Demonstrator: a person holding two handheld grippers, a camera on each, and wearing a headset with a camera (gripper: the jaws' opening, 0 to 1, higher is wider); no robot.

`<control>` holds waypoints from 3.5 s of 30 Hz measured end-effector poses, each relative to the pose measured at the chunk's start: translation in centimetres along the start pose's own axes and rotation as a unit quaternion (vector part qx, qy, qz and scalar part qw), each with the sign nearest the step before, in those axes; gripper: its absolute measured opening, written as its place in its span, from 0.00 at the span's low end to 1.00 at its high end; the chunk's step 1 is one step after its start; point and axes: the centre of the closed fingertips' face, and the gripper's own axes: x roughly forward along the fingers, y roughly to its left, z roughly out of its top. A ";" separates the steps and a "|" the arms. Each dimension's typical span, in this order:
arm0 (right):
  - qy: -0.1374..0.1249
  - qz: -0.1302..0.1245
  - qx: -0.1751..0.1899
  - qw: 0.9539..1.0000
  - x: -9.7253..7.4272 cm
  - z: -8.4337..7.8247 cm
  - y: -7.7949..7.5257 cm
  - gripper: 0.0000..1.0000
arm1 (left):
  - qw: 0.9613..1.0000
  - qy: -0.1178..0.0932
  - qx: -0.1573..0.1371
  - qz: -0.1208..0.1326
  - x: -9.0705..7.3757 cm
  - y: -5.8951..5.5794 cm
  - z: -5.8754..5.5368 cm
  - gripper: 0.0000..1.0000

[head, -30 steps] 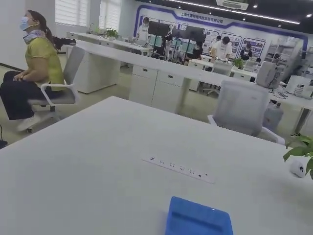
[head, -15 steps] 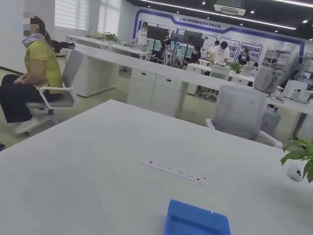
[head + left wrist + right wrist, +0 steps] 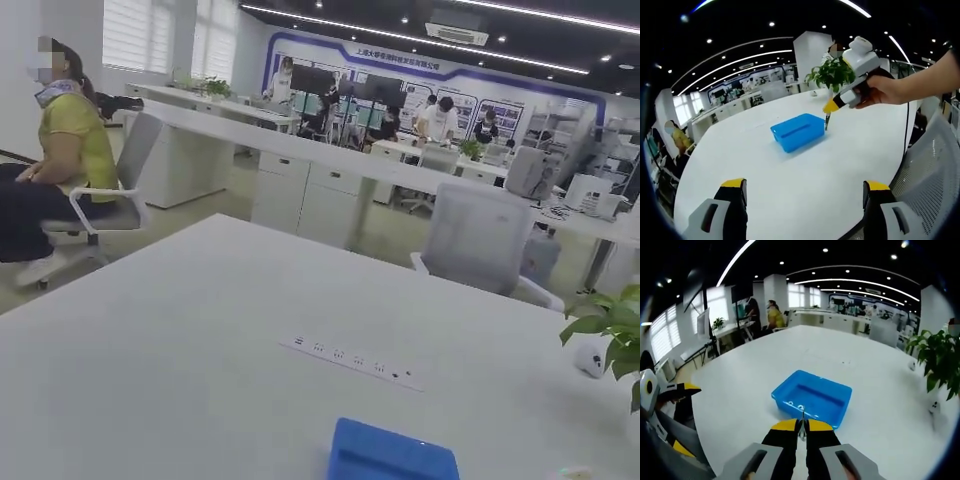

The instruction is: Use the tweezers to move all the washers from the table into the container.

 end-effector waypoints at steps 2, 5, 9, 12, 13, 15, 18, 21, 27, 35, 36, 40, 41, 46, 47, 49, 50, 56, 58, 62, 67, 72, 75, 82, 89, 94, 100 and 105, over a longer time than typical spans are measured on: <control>-0.005 -0.003 0.000 1.000 -0.1 0.5 -0.3 0.02 | 1.000 0.000 -0.005 -0.002 0.0 0.0 0.0 0.99; -0.013 -0.006 0.003 1.000 -0.1 1.2 -0.6 0.02 | 1.000 0.000 -0.002 0.000 0.0 0.0 0.0 0.99; -0.020 -0.011 0.003 1.000 0.3 2.1 -1.3 0.02 | 1.000 -0.002 -0.005 0.002 0.0 0.1 0.1 0.99; -0.027 -0.017 0.003 1.000 0.6 2.7 -1.8 0.02 | 1.000 -0.003 -0.010 0.004 -0.1 0.2 0.1 0.99; -0.027 -0.018 0.002 0.999 0.8 2.8 -2.0 0.02 | 1.000 -0.001 -0.012 0.004 0.0 0.2 0.0 0.99; -0.027 -0.019 0.001 0.999 1.2 3.0 -2.3 0.02 | 1.000 0.003 -0.010 0.004 0.0 0.2 -0.1 0.99; -0.026 -0.025 -0.002 0.999 1.8 3.1 -3.0 0.02 | 1.000 0.009 -0.005 0.004 0.2 0.1 -0.4 0.99; -0.024 -0.029 0.000 0.999 2.5 3.1 -3.6 0.02 | 1.000 0.018 -0.001 0.002 0.3 0.1 -0.7 0.99; -0.010 -0.030 0.011 0.999 4.1 2.2 -4.4 0.02 | 1.000 0.028 0.005 0.000 0.4 0.0 -1.1 0.99; 0.021 -0.025 0.011 0.999 6.0 0.0 -4.6 0.02 | 0.999 0.041 0.017 0.002 0.6 -0.2 -1.6 0.99; 0.024 -0.027 0.009 0.999 6.2 -0.3 -4.6 0.02 | 0.999 0.042 0.017 0.002 0.6 -0.2 -1.6 0.99; 0.030 -0.026 0.012 0.999 6.5 -0.6 -4.8 0.02 | 0.999 0.045 0.016 0.002 0.6 -0.1 -1.7 0.99; 0.030 -0.027 0.011 0.999 6.6 -0.6 -4.8 0.02 | 0.999 0.046 0.015 0.002 0.6 -0.1 -1.7 0.99; 0.037 -0.026 0.012 0.999 7.0 -1.0 -5.0 0.02 | 0.999 0.047 0.016 0.001 0.6 -0.2 -1.8 0.99; 0.039 -0.025 0.014 0.999 7.1 -1.2 -4.9 0.02 | 0.999 0.047 0.015 0.001 0.6 -0.2 -1.8 0.99; 0.042 -0.025 0.014 0.999 7.2 -1.5 -5.0 0.02 | 0.999 0.048 0.015 0.001 0.6 -0.1 -1.8 0.99; 0.046 -0.026 0.015 0.999 7.2 -1.8 -5.0 0.02 | 0.999 0.048 0.015 0.002 0.6 -0.1 -1.8 0.98; 0.042 -0.027 0.020 0.999 7.0 -1.6 -5.0 0.03 | 0.999 0.047 0.016 0.003 0.6 -0.1 -1.8 0.98; 0.044 -0.035 0.018 0.998 6.8 -1.6 -5.3 0.03 | 0.999 0.046 0.016 0.002 0.6 -0.1 -1.7 0.98; 0.016 -0.037 0.029 0.999 5.9 -0.2 -5.4 0.03 | 0.999 0.046 0.014 -0.001 0.5 -0.2 -1.7 0.98; -0.016 -0.036 0.039 0.998 4.3 1.6 -5.4 0.02 | 0.999 0.044 0.019 -0.008 0.5 -0.5 -1.6 0.95; -0.052 -0.010 0.048 0.997 2.0 3.6 -4.0 0.02 | 0.999 0.027 0.000 -0.029 0.1 -0.8 -0.6 0.82; -0.062 -0.001 0.029 0.998 0.5 4.3 -2.8 0.02 | 0.997 0.040 -0.014 -0.065 -0.1 -1.8 -0.5 0.68; -0.071 0.046 0.008 0.996 -1.9 3.9 1.8 0.02 | 0.991 0.010 -0.039 -0.128 -0.6 -3.6 3.2 0.42; -0.042 0.080 -0.093 0.992 -3.6 1.6 5.6 0.02 | 0.983 -0.020 -0.009 -0.181 -1.1 -5.0 7.5 0.28; -0.029 0.128 -0.114 0.985 -4.9 0.5 7.8 0.02 | 0.978 -0.027 0.012 -0.205 -1.1 -4.7 10.1 0.16; -0.019 0.166 -0.116 0.979 -6.1 -0.6 9.4 0.02 | 0.966 -0.035 0.010 -0.257 -0.8 -5.5 12.5 0.05; -0.011 0.178 -0.121 0.977 -6.5 -1.1 9.9 0.02 | 0.954 -0.036 -0.009 -0.297 -0.5 -6.1 13.7 0.02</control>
